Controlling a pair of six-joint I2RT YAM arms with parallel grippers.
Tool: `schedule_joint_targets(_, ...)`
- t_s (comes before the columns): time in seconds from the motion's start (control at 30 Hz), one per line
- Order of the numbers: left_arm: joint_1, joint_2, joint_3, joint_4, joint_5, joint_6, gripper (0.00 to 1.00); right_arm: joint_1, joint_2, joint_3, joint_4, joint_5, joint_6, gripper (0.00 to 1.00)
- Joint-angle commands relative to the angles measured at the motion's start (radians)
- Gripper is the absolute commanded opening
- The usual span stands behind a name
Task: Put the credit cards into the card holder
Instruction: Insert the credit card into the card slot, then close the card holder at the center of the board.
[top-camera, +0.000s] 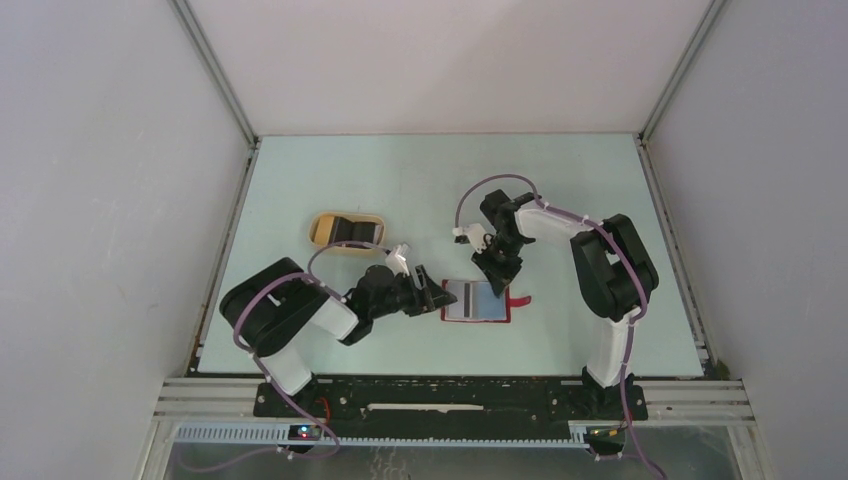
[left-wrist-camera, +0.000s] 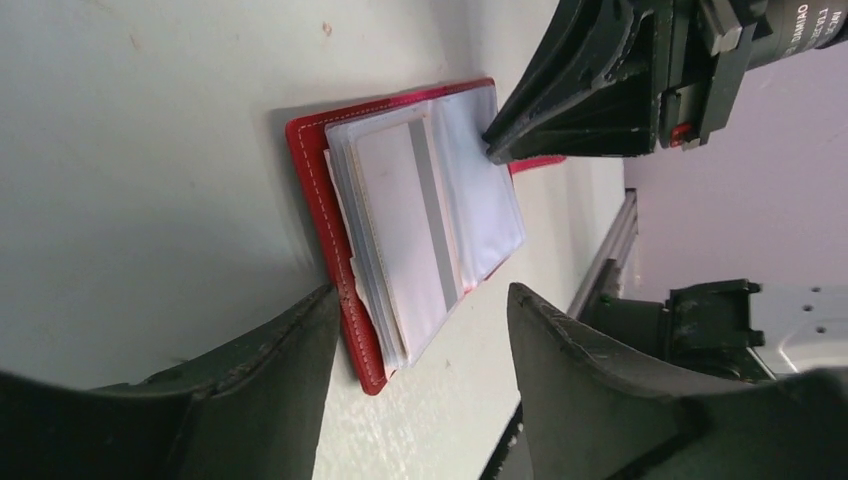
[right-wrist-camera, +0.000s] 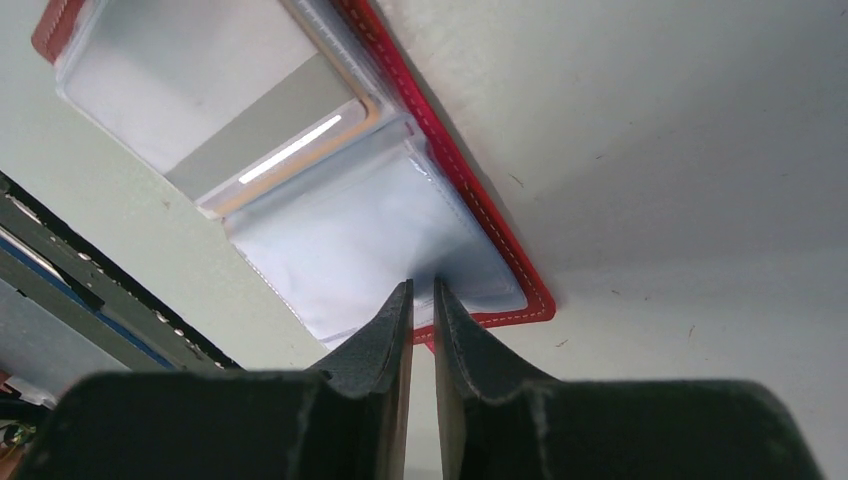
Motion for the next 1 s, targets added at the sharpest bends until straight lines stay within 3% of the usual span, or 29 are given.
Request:
schedule_joint_targets(0.0, -0.023, 0.040, -0.035, 0.192, 0.135, -0.131, 0.65, 0.003, 0.057, -0.012, 0.037, 0.021, -0.003, 0.21)
schedule_joint_targets(0.37, -0.043, 0.116, 0.001, 0.457, 0.186, -0.269, 0.56, -0.011, 0.031, -0.009, 0.031, -0.030, -0.001, 0.21)
schedule_joint_targets(0.5, -0.055, 0.153, 0.034, 0.463, 0.174, -0.276, 0.56, -0.016, 0.028, -0.003, 0.023, -0.051, -0.002, 0.22)
schedule_joint_targets(0.67, -0.067, 0.158, 0.088, 0.344, 0.130, -0.234, 0.48, -0.032, 0.004, 0.001, 0.016, -0.089, 0.000, 0.22)
schedule_joint_targets(0.97, -0.107, 0.112, 0.221, -0.013, 0.058, -0.072, 0.45, -0.109, -0.112, 0.001, -0.001, -0.208, -0.033, 0.26)
